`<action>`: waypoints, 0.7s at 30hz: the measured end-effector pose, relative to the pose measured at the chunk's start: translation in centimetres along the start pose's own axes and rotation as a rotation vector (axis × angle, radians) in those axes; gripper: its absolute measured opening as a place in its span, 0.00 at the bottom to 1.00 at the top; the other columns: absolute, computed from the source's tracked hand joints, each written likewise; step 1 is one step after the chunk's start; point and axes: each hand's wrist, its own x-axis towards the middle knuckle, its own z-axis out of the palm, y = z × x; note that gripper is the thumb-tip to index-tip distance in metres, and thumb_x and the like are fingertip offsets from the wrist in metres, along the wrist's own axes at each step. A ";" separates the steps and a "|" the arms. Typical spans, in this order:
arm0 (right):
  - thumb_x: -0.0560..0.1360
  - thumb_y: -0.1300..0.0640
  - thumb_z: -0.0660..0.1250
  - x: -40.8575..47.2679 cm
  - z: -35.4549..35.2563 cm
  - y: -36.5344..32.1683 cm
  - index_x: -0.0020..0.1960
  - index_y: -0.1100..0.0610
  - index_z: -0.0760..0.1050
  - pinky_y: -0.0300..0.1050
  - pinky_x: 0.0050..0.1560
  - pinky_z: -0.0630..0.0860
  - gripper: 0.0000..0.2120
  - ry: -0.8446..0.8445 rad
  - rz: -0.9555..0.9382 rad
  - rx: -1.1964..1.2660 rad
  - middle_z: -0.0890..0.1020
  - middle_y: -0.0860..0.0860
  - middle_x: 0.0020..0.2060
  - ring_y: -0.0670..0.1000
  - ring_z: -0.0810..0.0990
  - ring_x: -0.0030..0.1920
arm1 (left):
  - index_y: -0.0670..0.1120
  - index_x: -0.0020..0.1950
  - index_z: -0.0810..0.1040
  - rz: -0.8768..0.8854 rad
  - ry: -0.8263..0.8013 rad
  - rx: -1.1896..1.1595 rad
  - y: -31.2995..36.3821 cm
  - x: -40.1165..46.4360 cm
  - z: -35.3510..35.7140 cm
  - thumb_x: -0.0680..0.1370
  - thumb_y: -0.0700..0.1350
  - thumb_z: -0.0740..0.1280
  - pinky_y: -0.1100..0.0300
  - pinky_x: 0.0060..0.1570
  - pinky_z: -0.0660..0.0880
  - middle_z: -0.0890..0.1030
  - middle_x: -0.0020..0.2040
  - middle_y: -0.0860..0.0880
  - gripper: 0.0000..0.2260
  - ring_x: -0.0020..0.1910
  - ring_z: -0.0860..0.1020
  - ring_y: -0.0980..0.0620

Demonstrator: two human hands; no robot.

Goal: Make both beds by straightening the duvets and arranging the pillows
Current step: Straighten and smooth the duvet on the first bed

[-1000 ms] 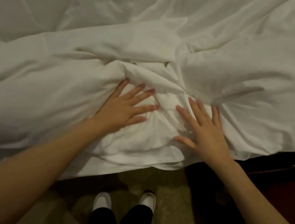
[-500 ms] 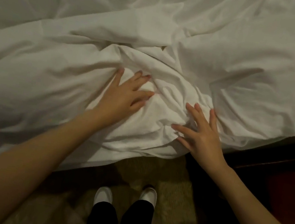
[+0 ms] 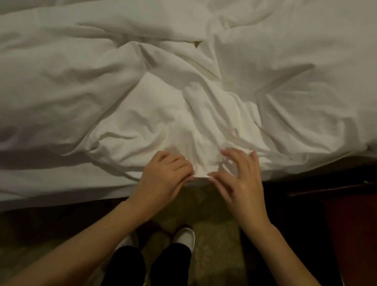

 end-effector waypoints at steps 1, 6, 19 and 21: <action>0.74 0.49 0.64 -0.3 -0.3 0.7 0.47 0.55 0.81 0.64 0.70 0.56 0.12 0.009 0.016 -0.012 0.75 0.57 0.61 0.56 0.69 0.66 | 0.45 0.41 0.78 0.006 -0.031 -0.008 -0.5 -0.1 -0.5 0.77 0.46 0.61 0.59 0.48 0.64 0.80 0.40 0.50 0.09 0.41 0.77 0.49; 0.67 0.58 0.76 -0.7 -1.7 4.1 0.56 0.57 0.80 0.60 0.61 0.66 0.18 -0.034 -0.036 -0.139 0.76 0.58 0.63 0.56 0.68 0.66 | 0.46 0.38 0.77 0.003 -0.204 0.015 -2.8 1.0 -2.7 0.75 0.49 0.59 0.59 0.43 0.63 0.78 0.35 0.48 0.12 0.37 0.79 0.47; 0.77 0.38 0.56 -2.9 -1.5 3.1 0.60 0.52 0.79 0.63 0.69 0.60 0.24 -0.254 -0.078 -0.293 0.74 0.56 0.67 0.55 0.64 0.70 | 0.55 0.61 0.77 -0.066 -0.509 0.015 -0.4 0.7 -3.2 0.79 0.55 0.61 0.53 0.65 0.57 0.79 0.59 0.54 0.13 0.61 0.73 0.51; 0.80 0.39 0.46 -1.9 -2.3 1.3 0.64 0.52 0.76 0.58 0.70 0.57 0.27 -0.218 -0.033 -0.210 0.71 0.54 0.69 0.53 0.63 0.71 | 0.51 0.56 0.80 -0.067 -0.291 -0.018 -1.8 0.5 -5.1 0.77 0.52 0.60 0.56 0.53 0.66 0.81 0.53 0.52 0.13 0.54 0.77 0.50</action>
